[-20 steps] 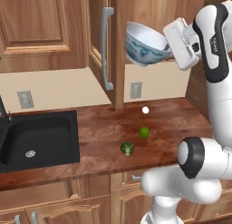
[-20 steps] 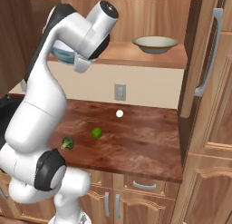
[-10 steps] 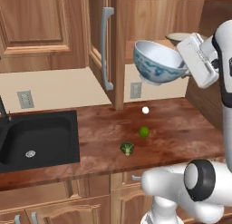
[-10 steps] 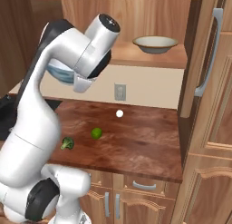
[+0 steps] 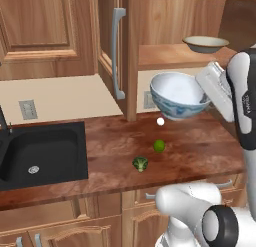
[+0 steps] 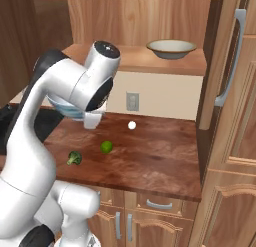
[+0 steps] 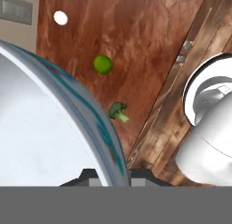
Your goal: Pick both bowls and place them on the counter. Then place the broccoli in one bowl and place the lime in the other bowl.
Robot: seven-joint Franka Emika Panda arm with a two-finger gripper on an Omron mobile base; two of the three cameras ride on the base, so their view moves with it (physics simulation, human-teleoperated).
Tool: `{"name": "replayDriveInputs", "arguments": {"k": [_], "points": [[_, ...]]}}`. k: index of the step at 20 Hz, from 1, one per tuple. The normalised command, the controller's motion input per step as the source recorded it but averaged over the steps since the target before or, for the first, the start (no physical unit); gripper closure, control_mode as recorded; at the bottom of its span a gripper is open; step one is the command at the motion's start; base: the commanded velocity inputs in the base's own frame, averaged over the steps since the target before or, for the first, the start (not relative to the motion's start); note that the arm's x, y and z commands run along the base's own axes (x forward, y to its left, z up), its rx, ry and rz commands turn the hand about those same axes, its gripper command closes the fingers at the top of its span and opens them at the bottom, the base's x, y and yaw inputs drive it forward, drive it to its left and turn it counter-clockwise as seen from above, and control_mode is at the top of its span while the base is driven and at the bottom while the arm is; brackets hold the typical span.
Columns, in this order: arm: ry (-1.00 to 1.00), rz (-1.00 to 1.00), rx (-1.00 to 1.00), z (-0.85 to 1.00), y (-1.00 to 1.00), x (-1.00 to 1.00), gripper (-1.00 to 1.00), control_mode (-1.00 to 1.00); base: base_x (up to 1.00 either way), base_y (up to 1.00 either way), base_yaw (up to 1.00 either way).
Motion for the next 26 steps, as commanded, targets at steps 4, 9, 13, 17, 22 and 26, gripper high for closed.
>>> {"name": "replayDriveInputs", "arguments": {"k": [4,9,13,17,22,26], "points": [[0.0,0.0,-0.26,-0.78,0.0,0.01,1.0,-1.0,0.0,0.0,0.0],[0.0,-0.01,-0.12,-0.67,0.12,0.51,1.0,-1.0,0.0,0.0,0.0],[-0.02,0.0,0.09,-0.46,0.18,0.48,1.0,-1.0,0.0,0.0,0.0],[0.0,0.02,0.18,-0.33,0.2,0.46,1.0,-1.0,0.0,0.0,0.0],[0.01,0.0,0.04,-0.22,0.28,0.57,1.0,-1.0,0.0,0.0,0.0],[0.15,0.0,0.0,-0.2,0.26,0.72,1.0,-1.0,0.0,0.0,0.0]]}}
